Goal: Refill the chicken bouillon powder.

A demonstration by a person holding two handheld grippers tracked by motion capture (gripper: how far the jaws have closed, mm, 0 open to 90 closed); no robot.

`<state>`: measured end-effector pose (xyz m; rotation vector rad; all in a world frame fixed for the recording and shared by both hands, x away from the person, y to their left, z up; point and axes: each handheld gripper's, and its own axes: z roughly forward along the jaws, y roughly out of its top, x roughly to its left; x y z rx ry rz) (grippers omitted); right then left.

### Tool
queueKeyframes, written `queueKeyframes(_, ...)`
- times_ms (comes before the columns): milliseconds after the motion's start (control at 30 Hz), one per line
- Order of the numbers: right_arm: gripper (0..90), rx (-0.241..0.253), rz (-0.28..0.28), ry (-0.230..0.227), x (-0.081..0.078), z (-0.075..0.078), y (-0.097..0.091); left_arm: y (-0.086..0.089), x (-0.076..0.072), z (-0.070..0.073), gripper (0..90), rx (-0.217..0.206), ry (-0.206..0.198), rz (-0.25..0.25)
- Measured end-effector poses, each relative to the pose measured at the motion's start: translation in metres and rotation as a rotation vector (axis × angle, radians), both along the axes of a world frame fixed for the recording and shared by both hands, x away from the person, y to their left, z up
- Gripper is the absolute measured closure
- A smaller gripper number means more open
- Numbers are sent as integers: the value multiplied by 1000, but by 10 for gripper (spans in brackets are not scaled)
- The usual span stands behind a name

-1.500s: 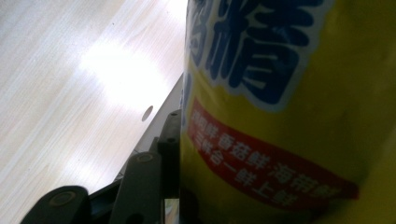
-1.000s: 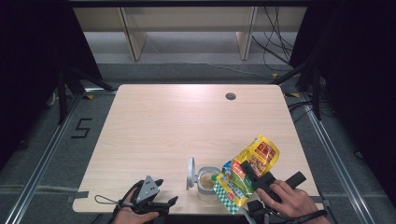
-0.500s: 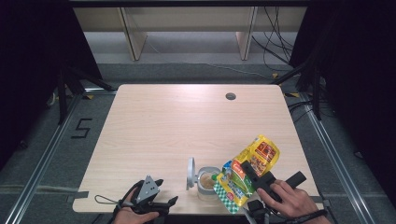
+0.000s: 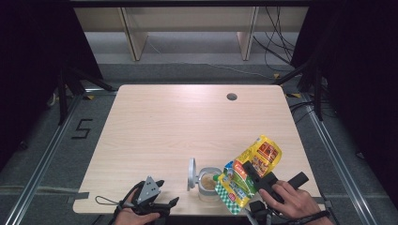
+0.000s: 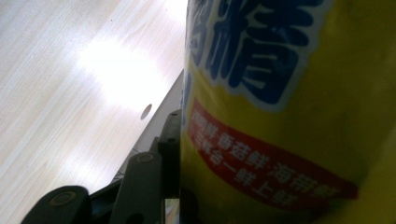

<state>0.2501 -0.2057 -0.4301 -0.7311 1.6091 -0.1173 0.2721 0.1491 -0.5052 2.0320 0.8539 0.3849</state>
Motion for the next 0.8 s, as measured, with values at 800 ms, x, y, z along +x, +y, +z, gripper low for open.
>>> queueKeyframes(800, 614, -19, 23, -14, 0, 2, 1, 2, 0, 1, 213, 25, -5, -5)
